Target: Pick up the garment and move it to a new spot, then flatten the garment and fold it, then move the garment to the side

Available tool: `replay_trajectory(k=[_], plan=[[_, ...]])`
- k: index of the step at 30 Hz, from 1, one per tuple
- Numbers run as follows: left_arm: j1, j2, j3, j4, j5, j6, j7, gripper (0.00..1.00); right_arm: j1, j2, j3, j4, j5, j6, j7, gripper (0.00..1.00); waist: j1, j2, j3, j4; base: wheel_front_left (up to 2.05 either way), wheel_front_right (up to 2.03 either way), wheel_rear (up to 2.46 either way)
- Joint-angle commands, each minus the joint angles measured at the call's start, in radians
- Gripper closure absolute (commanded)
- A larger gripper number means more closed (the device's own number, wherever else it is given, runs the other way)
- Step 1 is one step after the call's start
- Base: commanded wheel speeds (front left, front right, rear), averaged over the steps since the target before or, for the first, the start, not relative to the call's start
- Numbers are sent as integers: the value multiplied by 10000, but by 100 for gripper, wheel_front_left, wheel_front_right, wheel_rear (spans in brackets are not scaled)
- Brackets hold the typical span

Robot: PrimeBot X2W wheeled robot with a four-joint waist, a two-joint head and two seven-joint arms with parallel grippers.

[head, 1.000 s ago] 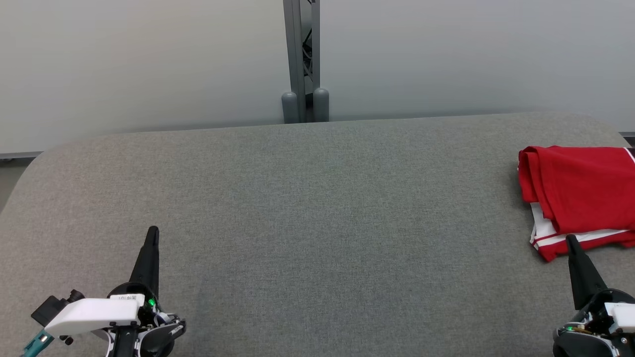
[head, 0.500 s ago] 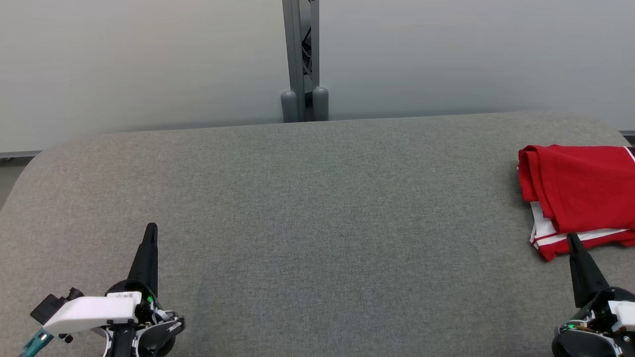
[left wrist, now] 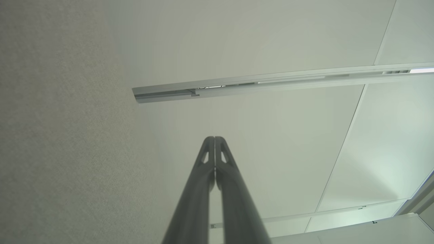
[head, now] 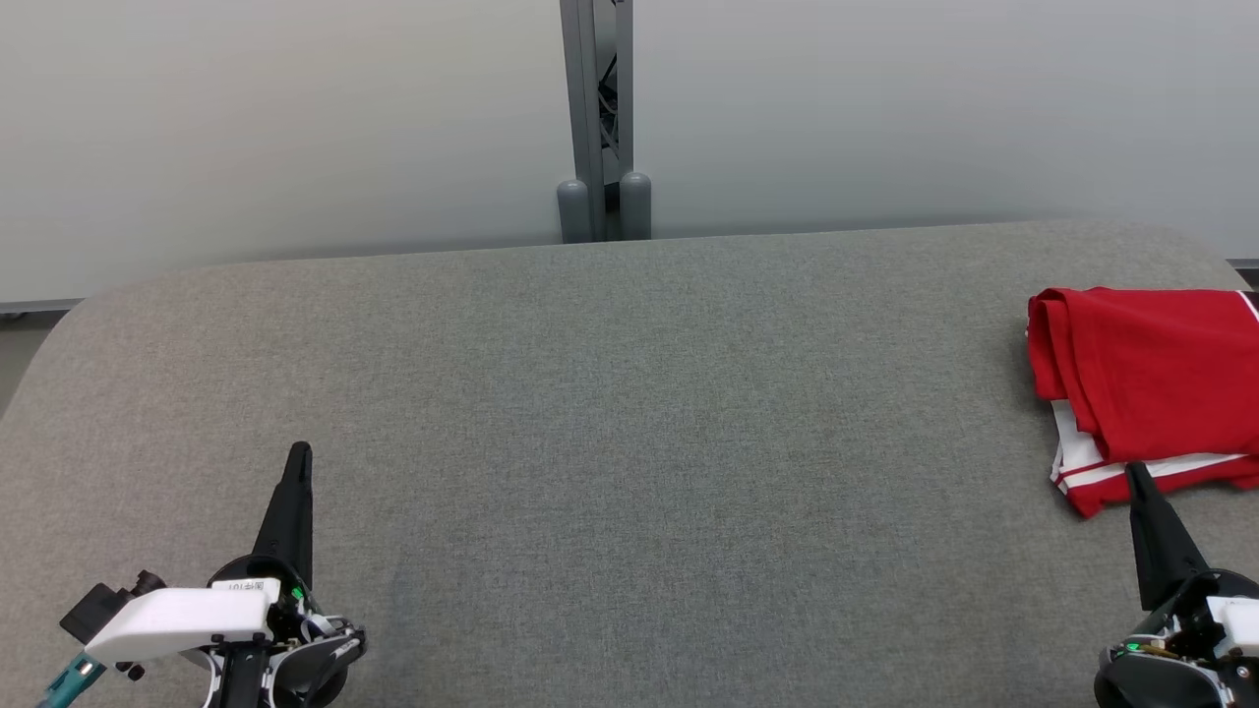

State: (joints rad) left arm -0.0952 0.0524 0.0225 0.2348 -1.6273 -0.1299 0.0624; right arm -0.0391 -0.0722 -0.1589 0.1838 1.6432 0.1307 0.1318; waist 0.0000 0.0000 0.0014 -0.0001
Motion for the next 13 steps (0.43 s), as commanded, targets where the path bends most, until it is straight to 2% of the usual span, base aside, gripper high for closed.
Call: replay_trajectory(k=[1, 13], plan=[[-141, 40, 56, 2, 13, -38, 60, 100, -90, -26, -51, 26, -47, 0, 44, 100, 0, 0, 0, 0, 0, 0, 0], [-141, 32, 62, 2, 25, -38, 71, 100, -88, -3, -77, 28, -36, 0, 72, 100, 0, 0, 0, 0, 0, 0, 0]])
